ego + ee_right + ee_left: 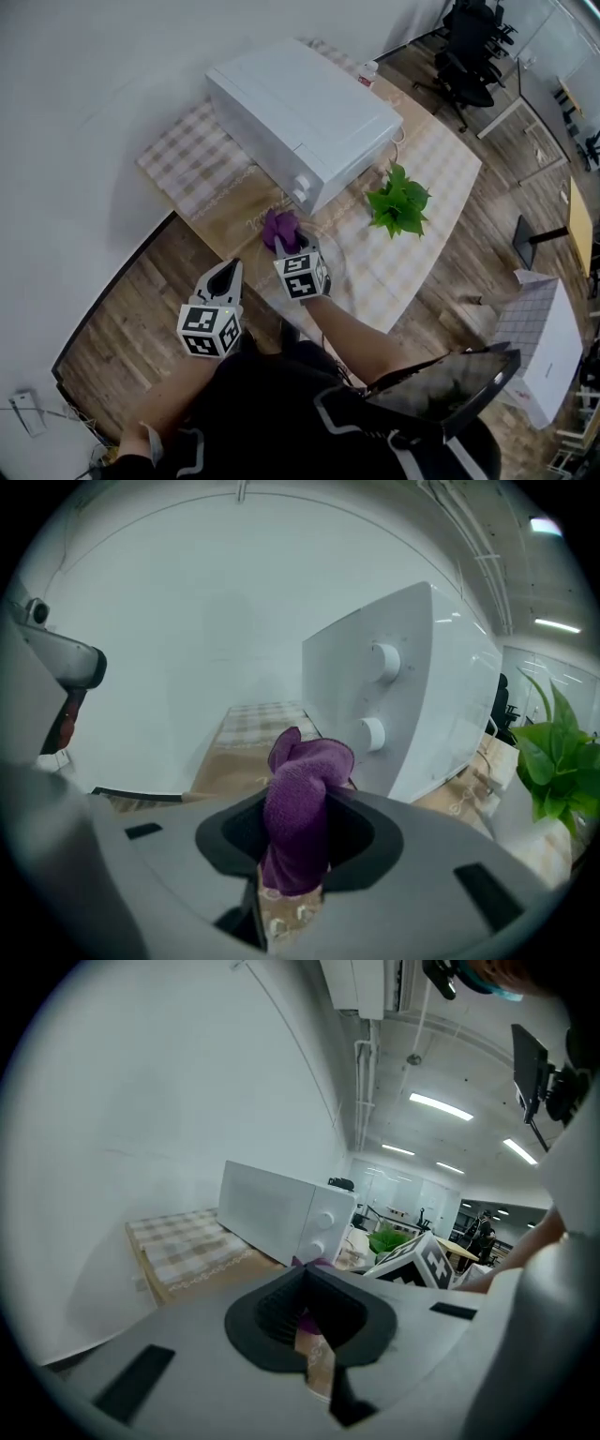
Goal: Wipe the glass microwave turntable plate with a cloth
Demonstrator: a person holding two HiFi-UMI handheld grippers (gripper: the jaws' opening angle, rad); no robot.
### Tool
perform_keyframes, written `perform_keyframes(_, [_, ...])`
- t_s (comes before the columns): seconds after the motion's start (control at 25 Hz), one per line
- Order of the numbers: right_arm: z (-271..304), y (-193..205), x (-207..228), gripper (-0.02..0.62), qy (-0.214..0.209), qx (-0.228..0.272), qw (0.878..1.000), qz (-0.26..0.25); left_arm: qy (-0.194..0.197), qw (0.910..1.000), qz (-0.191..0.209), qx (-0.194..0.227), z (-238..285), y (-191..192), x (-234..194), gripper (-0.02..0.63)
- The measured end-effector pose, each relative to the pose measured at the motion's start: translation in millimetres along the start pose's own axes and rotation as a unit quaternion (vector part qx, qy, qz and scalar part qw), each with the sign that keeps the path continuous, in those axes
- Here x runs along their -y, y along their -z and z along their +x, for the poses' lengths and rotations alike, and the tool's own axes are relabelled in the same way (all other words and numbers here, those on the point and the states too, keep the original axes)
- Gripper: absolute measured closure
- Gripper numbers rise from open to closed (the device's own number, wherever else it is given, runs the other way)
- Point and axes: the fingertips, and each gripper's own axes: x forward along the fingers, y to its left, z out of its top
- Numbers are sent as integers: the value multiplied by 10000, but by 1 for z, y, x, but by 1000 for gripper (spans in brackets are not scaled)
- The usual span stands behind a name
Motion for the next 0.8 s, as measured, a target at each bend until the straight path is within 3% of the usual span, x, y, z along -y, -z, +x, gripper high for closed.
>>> perform_keyframes(0.28, [23,15,-13,459,-238,-276,9993,35,-73,9998,-34,-185,-3,12,1,603])
perform_keyframes(0.8, [13,38,30,457,107,-437,9989,135,224,9993,48,-294,4,14,16,603])
